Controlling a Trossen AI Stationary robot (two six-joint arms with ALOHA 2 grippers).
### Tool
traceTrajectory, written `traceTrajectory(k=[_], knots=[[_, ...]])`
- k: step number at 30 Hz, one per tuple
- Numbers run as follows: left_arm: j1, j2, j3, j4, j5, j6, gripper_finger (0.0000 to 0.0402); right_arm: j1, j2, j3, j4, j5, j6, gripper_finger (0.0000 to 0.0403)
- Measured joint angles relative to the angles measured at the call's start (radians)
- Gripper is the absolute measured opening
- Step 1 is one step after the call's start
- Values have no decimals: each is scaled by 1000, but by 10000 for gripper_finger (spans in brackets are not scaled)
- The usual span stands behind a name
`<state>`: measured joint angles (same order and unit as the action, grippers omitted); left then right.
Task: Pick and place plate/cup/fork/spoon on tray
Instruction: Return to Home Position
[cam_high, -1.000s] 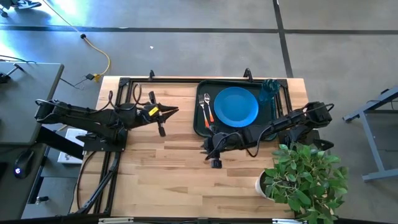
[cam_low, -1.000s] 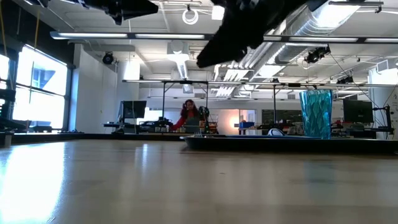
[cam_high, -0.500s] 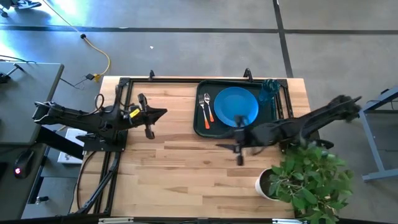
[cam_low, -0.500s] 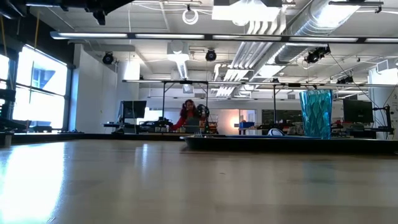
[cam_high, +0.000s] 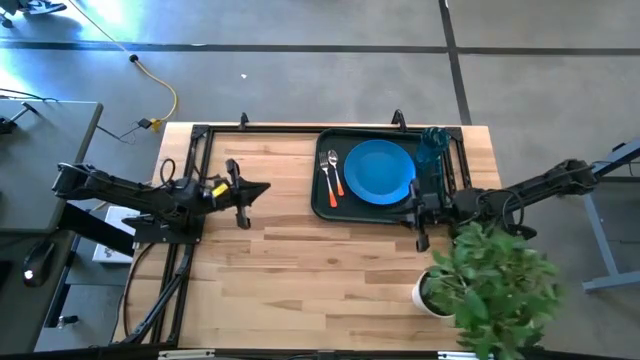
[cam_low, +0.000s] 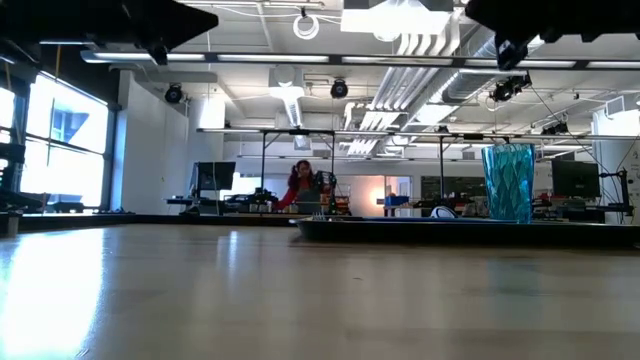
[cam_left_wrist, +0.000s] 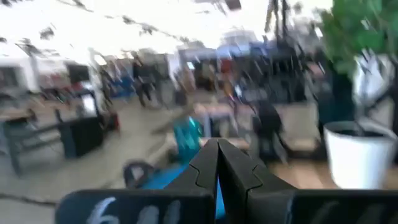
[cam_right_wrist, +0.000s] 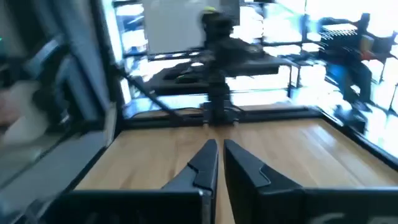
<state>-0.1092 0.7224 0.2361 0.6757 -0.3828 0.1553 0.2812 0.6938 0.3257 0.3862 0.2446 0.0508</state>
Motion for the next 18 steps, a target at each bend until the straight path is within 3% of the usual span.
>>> traceTrajectory(k=[4,7,18], knots=[[29,-5,-8,54,65,11,0,-7,-50,-17,-55,43,179,12],[40,-15,-9,57,126,9,0,-4,-74,-17,-102,-12,136,5],[51,-12,-61,112,137,-13,0,-6,-82,-17,-142,-19,81,0]])
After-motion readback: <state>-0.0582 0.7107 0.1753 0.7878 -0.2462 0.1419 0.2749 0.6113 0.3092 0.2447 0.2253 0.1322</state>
